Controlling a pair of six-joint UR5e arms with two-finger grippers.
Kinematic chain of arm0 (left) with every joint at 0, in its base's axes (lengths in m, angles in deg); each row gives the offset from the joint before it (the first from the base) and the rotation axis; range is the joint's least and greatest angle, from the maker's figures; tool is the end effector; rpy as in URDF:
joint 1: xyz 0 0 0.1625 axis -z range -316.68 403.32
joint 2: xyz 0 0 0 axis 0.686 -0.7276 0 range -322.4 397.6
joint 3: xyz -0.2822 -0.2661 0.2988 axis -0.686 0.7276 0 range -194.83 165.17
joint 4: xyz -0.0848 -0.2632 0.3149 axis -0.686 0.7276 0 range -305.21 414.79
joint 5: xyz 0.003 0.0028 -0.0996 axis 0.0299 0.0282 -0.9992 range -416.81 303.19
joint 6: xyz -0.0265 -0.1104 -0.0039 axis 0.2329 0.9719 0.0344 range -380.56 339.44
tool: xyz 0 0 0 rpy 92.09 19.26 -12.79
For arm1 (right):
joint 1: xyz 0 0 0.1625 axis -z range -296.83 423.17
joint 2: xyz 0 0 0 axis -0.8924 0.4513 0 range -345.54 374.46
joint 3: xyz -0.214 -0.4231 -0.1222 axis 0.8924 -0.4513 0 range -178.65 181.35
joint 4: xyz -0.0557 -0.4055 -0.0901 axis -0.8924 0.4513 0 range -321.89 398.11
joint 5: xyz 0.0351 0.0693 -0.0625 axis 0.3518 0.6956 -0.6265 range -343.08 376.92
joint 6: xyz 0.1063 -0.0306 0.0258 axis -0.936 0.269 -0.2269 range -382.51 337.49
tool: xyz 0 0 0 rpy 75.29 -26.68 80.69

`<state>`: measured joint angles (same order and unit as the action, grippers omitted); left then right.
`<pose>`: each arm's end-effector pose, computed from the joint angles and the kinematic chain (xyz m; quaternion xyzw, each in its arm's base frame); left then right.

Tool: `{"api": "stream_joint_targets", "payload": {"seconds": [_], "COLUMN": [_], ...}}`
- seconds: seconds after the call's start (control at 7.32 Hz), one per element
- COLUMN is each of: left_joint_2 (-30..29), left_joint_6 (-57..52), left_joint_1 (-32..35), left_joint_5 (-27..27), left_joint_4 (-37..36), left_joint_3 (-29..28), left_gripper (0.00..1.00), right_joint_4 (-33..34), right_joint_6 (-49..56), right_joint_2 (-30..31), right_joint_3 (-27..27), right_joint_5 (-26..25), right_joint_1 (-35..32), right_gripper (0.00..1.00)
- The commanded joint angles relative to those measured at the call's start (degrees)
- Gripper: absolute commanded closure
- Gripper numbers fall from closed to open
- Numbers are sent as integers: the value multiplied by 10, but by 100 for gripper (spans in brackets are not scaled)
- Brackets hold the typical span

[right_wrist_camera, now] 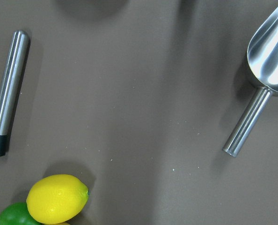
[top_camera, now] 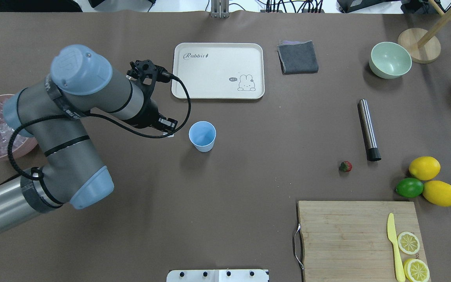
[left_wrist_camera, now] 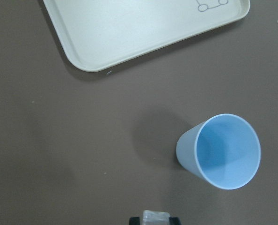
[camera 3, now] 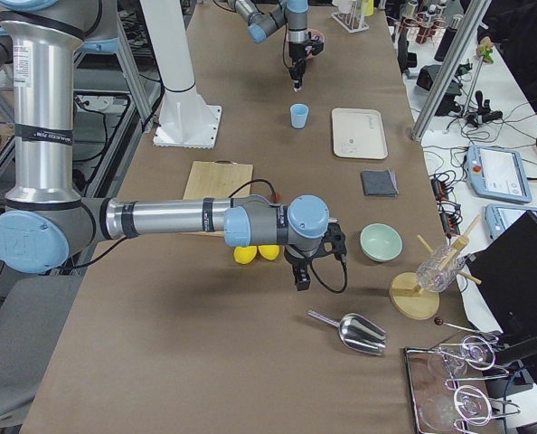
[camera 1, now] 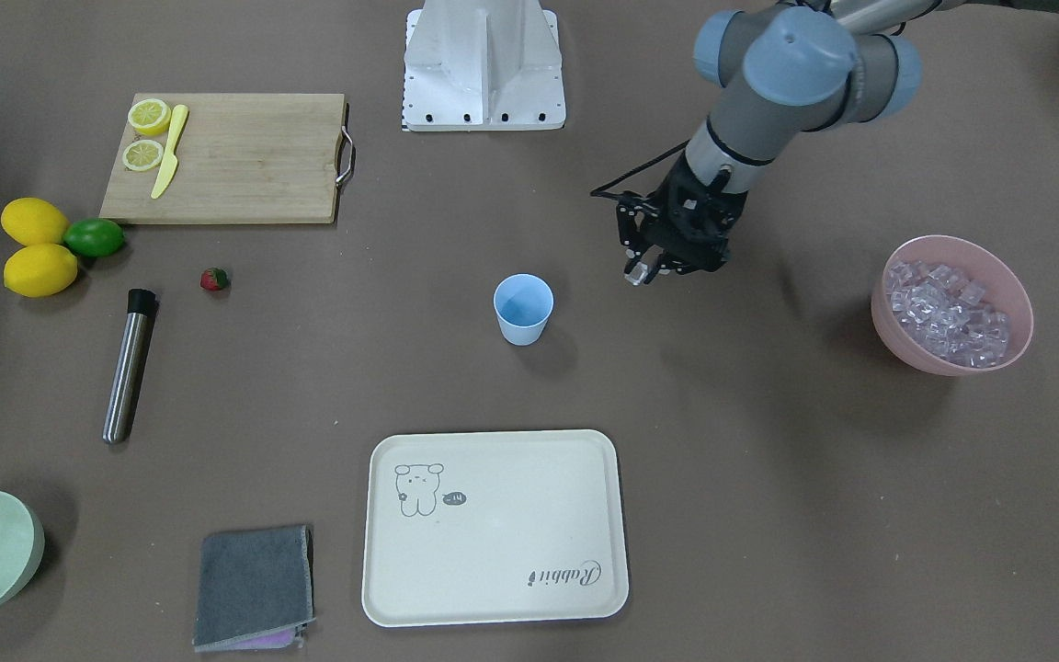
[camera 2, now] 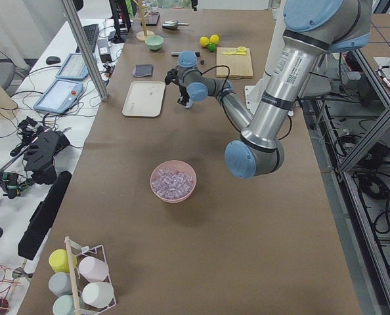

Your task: Mash ice and strawberries in cup

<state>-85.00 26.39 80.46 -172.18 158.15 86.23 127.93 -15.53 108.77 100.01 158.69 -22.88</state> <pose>0.5002 -0.4852 0.2729 0.1524 0.4805 0.1488 0.8507 0.0120 -0.4662 0.6829 0.0470 -0.4351 -0.1027 0.8933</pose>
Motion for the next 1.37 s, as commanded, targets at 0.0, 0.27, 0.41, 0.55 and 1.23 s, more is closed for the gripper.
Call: {"api": "stream_joint_targets", "payload": {"seconds": [0.0, 0.27, 0.41, 0.55, 1.23], "left_joint_2": [-36, -50, -60, -62, -10], "left_joint_6": [19, 38, 45, 46, 41], "left_joint_1": [-21, -37, -47, -47, 15], "left_joint_5": [24, 44, 61, 63, 11], "left_joint_4": [-3, 3, 4, 4, -1], "left_joint_3": [-28, -46, -55, -55, -26], "left_gripper": [100, 100, 100, 57, 4], "right_joint_4": [0, 0, 0, 0, 0], "right_joint_6": [0, 0, 0, -3, -113], "right_joint_2": [2, 3, 3, 0, -6], "right_joint_3": [2, 2, 3, 7, 93], "right_joint_5": [1, 1, 1, 1, 2], "right_joint_1": [0, 0, 0, 2, 70], "right_gripper": [0, 0, 0, 0, 0]}}
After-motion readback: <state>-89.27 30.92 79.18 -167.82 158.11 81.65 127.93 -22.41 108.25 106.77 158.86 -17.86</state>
